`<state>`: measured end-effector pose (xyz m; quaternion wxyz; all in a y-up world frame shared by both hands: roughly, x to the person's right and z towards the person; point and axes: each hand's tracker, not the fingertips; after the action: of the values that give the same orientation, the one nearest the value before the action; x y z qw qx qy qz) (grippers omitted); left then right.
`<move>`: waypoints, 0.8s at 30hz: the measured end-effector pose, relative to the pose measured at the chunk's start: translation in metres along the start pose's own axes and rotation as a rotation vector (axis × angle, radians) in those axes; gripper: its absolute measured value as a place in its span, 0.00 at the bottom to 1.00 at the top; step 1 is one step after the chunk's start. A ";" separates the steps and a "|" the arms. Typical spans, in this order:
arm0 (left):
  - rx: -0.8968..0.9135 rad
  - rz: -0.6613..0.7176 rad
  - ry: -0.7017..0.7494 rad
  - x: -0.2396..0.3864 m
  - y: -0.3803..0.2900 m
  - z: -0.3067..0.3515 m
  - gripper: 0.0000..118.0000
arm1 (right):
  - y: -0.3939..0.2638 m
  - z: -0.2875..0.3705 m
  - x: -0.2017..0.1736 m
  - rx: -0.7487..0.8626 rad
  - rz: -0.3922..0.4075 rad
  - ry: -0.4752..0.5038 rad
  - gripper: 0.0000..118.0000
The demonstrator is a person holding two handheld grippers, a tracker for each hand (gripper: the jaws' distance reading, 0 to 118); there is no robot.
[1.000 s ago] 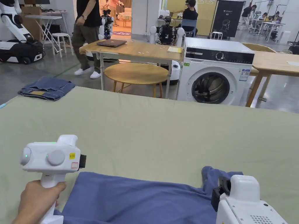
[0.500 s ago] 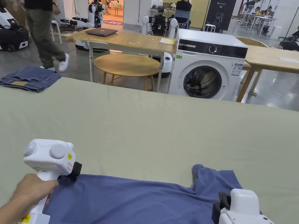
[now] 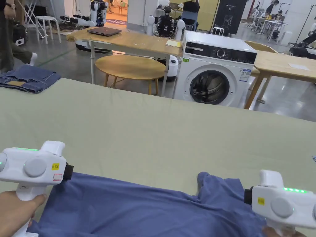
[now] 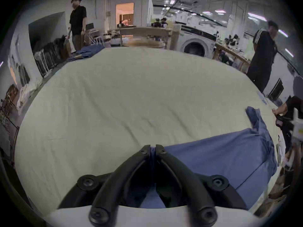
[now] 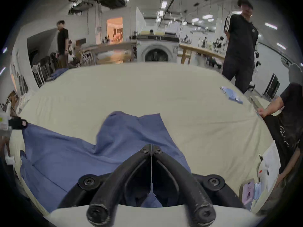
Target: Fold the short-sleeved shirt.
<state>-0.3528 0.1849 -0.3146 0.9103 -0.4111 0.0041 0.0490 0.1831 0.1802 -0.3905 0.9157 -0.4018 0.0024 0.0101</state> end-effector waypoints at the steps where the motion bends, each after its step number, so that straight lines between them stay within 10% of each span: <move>1: 0.013 0.000 -0.005 0.001 -0.002 0.004 0.00 | 0.007 -0.010 0.003 -0.015 0.001 0.002 0.13; 4: 0.033 -0.006 0.000 0.003 -0.011 0.014 0.00 | 0.028 -0.048 0.009 -0.123 0.015 -0.010 0.52; 13: 0.039 0.043 -0.016 0.001 -0.025 0.023 0.00 | 0.032 -0.124 0.010 -0.297 0.010 0.012 0.52; 15: 0.040 0.049 -0.014 -0.001 -0.024 0.024 0.00 | 0.032 -0.118 0.007 -0.263 0.020 0.019 0.43; 17: 0.040 0.050 -0.017 -0.003 -0.022 0.022 0.00 | 0.029 -0.117 0.001 -0.247 0.034 0.071 0.01; 24: 0.048 0.043 -0.029 -0.009 -0.018 0.028 0.00 | 0.019 -0.045 0.004 -0.101 -0.012 0.079 0.00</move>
<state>-0.3606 0.1938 -0.2822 0.9185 -0.3883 0.0011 0.0745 0.1873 0.1606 -0.4351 0.8934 -0.4476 0.0354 -0.0113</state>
